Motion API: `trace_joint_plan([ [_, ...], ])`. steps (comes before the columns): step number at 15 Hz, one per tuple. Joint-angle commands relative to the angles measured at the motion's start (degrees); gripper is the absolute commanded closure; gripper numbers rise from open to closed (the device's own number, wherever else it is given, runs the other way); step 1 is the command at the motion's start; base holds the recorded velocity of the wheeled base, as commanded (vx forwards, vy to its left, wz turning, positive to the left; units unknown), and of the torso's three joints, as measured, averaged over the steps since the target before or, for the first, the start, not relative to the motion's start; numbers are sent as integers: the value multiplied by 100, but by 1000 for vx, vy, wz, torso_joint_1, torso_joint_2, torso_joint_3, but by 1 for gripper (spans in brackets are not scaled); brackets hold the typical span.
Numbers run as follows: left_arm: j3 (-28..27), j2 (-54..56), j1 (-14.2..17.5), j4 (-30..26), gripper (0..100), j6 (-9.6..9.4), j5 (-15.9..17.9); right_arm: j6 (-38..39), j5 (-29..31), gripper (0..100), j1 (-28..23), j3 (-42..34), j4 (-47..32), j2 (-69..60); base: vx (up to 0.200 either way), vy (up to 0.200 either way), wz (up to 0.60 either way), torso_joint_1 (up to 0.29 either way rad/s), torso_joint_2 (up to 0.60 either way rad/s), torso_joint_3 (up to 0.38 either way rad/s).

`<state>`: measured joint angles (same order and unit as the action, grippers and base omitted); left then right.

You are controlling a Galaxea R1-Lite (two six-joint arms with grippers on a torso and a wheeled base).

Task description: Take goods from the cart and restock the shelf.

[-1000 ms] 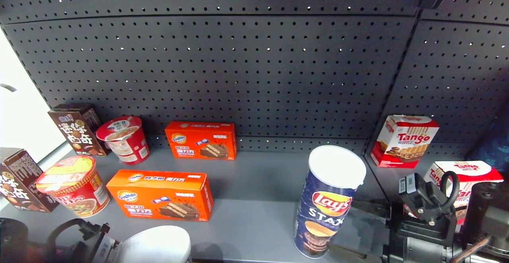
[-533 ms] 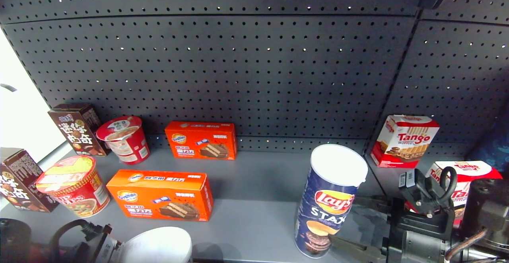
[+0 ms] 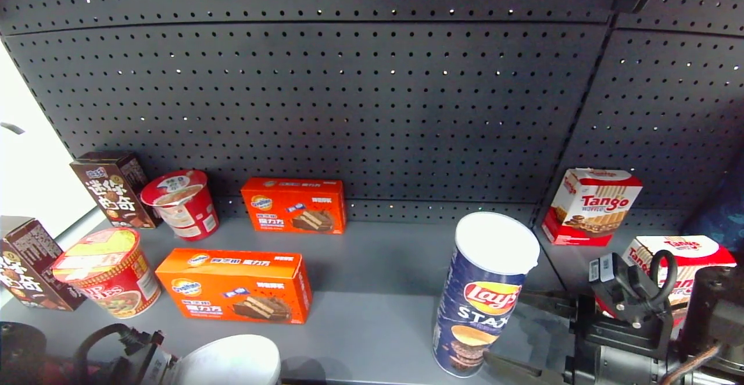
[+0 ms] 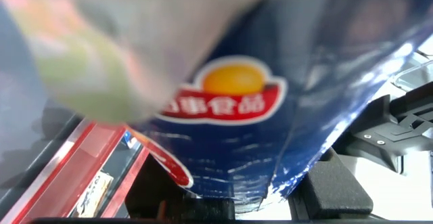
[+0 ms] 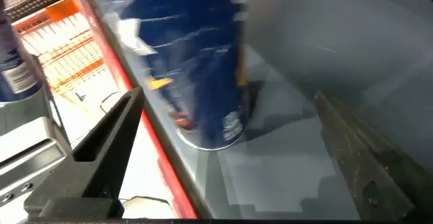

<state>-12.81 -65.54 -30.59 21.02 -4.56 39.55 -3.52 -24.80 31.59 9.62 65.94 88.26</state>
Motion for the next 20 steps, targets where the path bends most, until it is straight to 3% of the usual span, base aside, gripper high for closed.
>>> trace_joint_plan([
  [1,-90,-12,0,17,100,-1,0,-26,1,0,102,23,-28,-362,0,0,0,0,0,0],
  [3,-362,-126,-18,17,100,-1,-8,-52,1,0,111,216,-204,-661,0,0,0,0,0,0],
  [7,-969,-425,-18,17,100,-19,-26,-122,115,0,93,928,-2182,-1909,0,0,0,0,0,0],
  [9,-1197,-574,-18,17,100,-27,-43,-114,309,0,102,1200,-2779,-2419,0,0,0,0,0,0],
  [11,-1452,-715,-18,25,100,-45,-52,-114,344,0,93,1288,-2999,-2779,0,0,0,0,0,0],
  [13,-1733,-899,0,25,100,-247,-96,-105,353,0,67,1332,-3157,-3034,0,0,0,0,0,0],
  [14,-1909,-1128,18,25,100,-458,-158,-105,353,0,58,1402,-3254,-3148,0,0,0,0,0,0],
  [20,-3052,-2016,105,25,100,-485,-254,-78,353,0,-162,1719,-3324,-3183,0,0,0,0,0,0],
])
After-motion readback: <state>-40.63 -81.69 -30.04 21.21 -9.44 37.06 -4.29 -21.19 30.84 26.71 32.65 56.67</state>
